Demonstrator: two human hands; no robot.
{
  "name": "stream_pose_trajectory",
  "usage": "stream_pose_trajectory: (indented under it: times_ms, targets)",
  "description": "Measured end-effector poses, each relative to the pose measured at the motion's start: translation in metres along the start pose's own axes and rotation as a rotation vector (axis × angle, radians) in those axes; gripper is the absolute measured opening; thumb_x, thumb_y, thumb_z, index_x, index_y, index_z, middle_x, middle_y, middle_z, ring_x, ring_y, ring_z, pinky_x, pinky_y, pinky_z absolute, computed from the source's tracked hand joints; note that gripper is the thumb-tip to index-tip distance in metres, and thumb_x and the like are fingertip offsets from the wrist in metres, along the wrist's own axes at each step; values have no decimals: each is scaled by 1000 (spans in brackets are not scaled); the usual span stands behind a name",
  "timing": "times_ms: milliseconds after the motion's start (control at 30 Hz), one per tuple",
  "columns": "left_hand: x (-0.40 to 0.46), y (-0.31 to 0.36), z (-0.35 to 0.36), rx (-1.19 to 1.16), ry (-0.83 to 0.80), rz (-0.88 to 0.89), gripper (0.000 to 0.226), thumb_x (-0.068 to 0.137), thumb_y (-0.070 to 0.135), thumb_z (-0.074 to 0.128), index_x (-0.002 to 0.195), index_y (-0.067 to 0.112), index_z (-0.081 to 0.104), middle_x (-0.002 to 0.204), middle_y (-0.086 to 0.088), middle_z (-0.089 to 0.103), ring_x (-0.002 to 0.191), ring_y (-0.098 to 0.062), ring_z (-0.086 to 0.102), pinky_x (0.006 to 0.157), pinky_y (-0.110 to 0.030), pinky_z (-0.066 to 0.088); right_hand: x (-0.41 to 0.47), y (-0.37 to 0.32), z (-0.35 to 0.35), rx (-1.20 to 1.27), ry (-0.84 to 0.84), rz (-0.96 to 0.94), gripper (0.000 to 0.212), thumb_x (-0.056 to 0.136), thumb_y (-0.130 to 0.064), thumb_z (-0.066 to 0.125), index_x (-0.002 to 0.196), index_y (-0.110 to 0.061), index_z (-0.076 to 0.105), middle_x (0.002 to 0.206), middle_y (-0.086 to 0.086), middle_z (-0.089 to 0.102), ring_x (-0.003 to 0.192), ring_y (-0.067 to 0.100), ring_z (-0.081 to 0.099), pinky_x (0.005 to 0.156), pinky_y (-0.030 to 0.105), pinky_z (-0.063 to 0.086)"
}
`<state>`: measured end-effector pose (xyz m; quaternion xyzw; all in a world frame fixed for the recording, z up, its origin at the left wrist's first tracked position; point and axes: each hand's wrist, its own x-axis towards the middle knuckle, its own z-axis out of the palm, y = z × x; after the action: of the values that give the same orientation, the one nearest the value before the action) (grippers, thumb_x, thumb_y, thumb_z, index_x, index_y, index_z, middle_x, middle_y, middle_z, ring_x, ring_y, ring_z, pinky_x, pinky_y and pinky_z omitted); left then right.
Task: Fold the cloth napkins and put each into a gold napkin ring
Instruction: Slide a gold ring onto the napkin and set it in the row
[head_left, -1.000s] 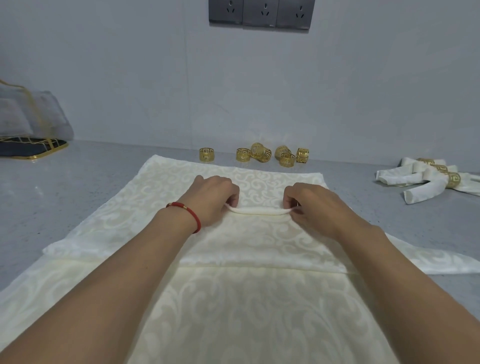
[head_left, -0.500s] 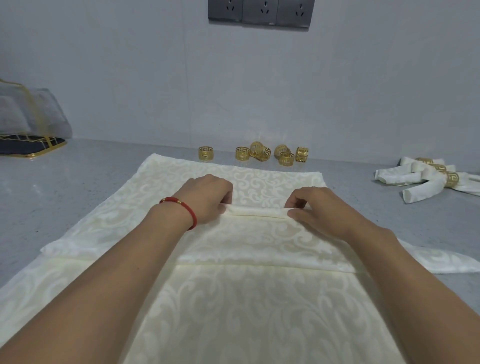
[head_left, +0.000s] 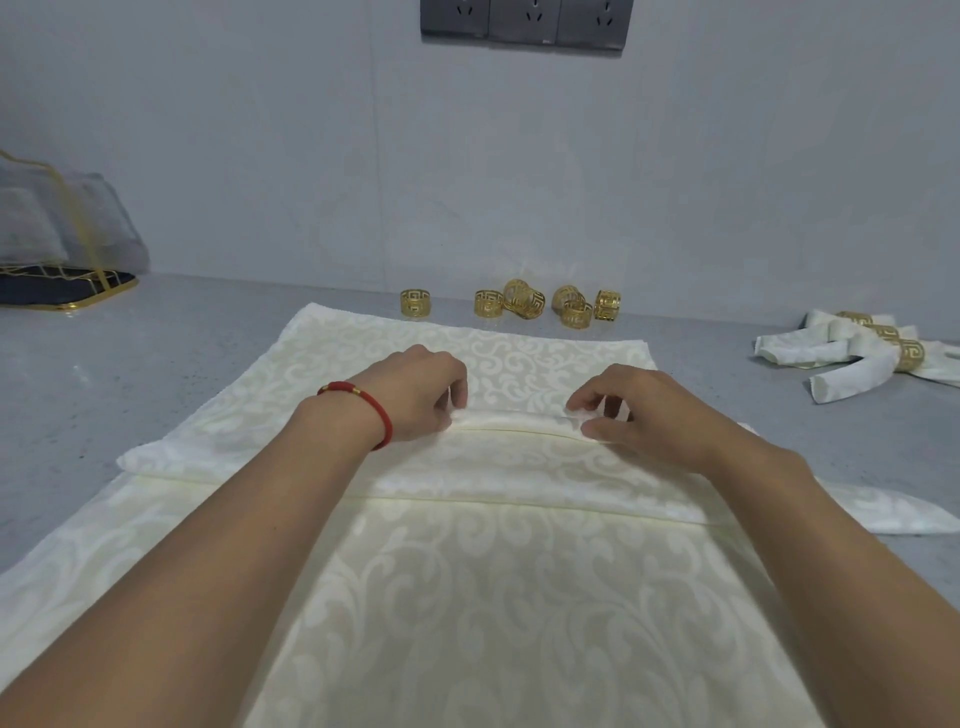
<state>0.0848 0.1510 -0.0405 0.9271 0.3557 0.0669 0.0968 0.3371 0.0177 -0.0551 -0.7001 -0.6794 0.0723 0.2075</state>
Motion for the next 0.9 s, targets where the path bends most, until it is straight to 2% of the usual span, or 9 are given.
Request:
stream_pose_trajectory:
  times_ms: [133, 267, 367, 433, 567, 667, 733, 800, 900]
  targets:
    - [0, 3, -1, 81, 4, 15, 15, 91, 15, 64, 103, 24, 65, 104, 5, 54, 101, -19, 56, 91, -38, 51, 0, -6, 0, -63, -27, 9, 6, 95, -21, 70, 99, -23, 73, 101, -10, 65, 98, 11, 59, 81, 26, 47]
    - [-3, 12, 0, 178, 14, 24, 20, 91, 9, 58, 91, 29, 53, 100, 6, 56, 93, -19, 56, 81, -33, 47, -1, -22, -2, -180, -52, 20, 8, 94, -14, 60, 97, -20, 62, 96, -9, 64, 88, 15, 60, 76, 33, 53]
    - [-8, 20, 1, 278, -13, 63, 31, 87, -3, 52, 97, 26, 54, 107, 5, 57, 99, -21, 56, 81, -31, 42, -10, -34, 2, -429, -49, -66, 15, 92, -9, 54, 97, -22, 49, 100, -8, 54, 90, 16, 50, 66, 27, 42]
    - [-17, 19, 3, 294, -57, 110, 38, 84, -8, 50, 105, 22, 58, 110, 6, 55, 103, -18, 54, 86, -32, 43, -21, -35, 5, -542, -67, -147, 21, 93, -7, 54, 101, -24, 46, 104, -6, 49, 94, 18, 48, 71, 32, 43]
    - [-30, 3, 1, -7, -2, 64, 30, 88, 0, 53, 101, 22, 69, 105, 6, 65, 98, -15, 61, 88, -28, 50, -32, -33, -5, -287, -94, -14, 20, 94, -11, 56, 103, -28, 61, 103, -12, 61, 92, 12, 57, 78, 27, 50]
    - [-31, -1, 11, -127, 138, -7, 26, 92, 4, 56, 109, 20, 69, 94, 5, 62, 94, -18, 61, 79, -22, 45, -25, -25, -1, -92, 32, 64, 16, 99, -18, 62, 112, -26, 69, 102, -7, 66, 88, 11, 60, 75, 22, 46]
    - [-31, 0, 18, -66, 134, -10, 27, 95, 9, 58, 119, 20, 65, 104, 1, 54, 102, -21, 56, 88, -27, 45, -24, -25, 7, -82, 29, 90, 20, 99, -23, 66, 117, -24, 73, 111, -3, 66, 100, 15, 60, 87, 29, 47]
    - [-32, 0, 18, 50, 108, 16, 22, 98, 13, 55, 116, 20, 65, 111, 1, 50, 110, -23, 51, 95, -36, 46, -22, -24, 12, -171, 56, 85, 17, 98, -25, 67, 113, -23, 75, 114, -2, 68, 111, 22, 58, 95, 39, 47]
    - [-43, 7, 13, 230, 129, 83, 12, 98, 15, 50, 104, 22, 57, 108, 5, 54, 107, -21, 48, 89, -41, 42, -29, -33, 13, -337, 99, 37, 10, 100, -23, 62, 108, -19, 67, 107, -2, 66, 104, 24, 60, 81, 35, 41]
